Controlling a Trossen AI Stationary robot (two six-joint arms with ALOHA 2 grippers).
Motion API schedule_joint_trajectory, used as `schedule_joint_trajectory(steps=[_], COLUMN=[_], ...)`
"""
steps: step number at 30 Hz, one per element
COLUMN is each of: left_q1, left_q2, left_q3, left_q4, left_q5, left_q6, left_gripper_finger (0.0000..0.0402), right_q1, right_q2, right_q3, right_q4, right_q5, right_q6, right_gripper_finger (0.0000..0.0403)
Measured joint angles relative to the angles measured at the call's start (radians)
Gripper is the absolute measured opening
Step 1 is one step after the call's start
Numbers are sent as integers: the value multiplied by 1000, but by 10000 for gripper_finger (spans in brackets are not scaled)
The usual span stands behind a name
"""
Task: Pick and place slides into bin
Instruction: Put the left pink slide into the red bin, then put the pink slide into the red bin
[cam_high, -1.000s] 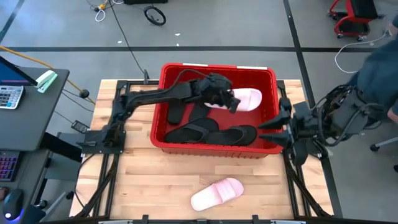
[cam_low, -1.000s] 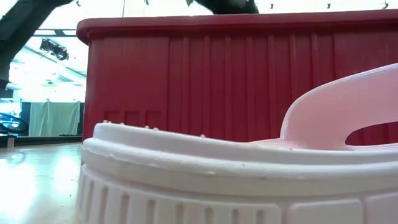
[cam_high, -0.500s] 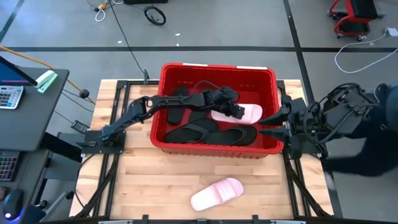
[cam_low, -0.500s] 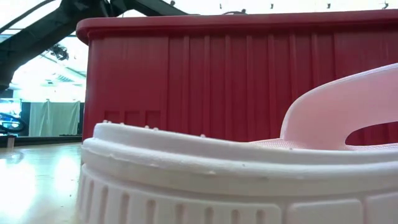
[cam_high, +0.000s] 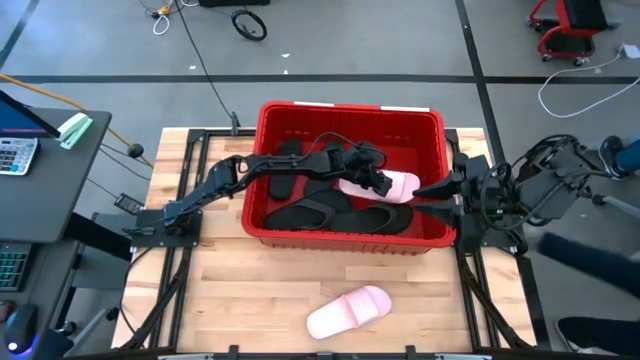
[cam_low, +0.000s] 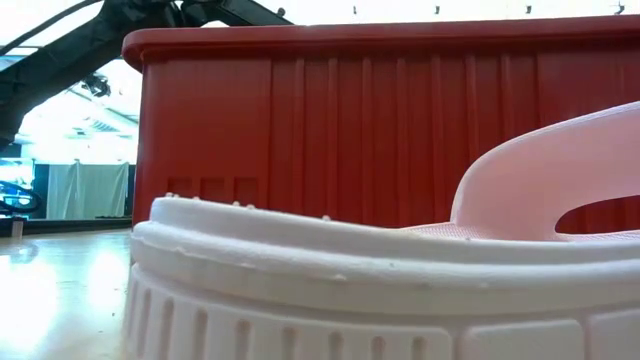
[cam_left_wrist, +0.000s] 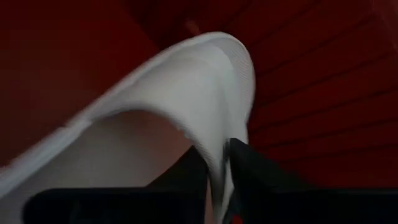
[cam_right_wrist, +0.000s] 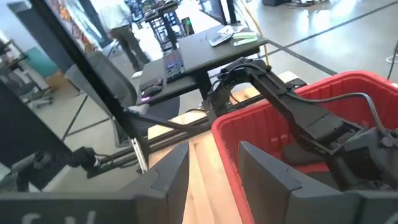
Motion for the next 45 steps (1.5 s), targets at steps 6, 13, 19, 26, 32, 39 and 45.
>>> schedule_joint_trajectory(steps=[6,13,19,26,32,39,45], left_q1=[0,1,25,65,74,30,-43], left_q2=[43,78,62,36,30,-92,-169], left_q3=[1,0,0,135,354,308,347], left_q4=[-6,-5,65,68,80,274,288], left_q5=[-3,-3,-10,42,155,301,460], left_q6=[-39,-105,-114,-130,-98,-156,-124], left_gripper_finger=[131,198,227,226,210,196,186], right_q1=[-1,0,0,0,1,67,132], right_q2=[4,21,27,27,27,27,27], right_q3=[0,0,-1,-1,-1,-1,-1], right_q4=[4,5,5,3,-6,-8,-62], right_q5=[25,27,30,23,-66,-211,-134], right_q6=[24,38,45,51,36,9,37], right_gripper_finger=[144,144,144,144,144,144,144])
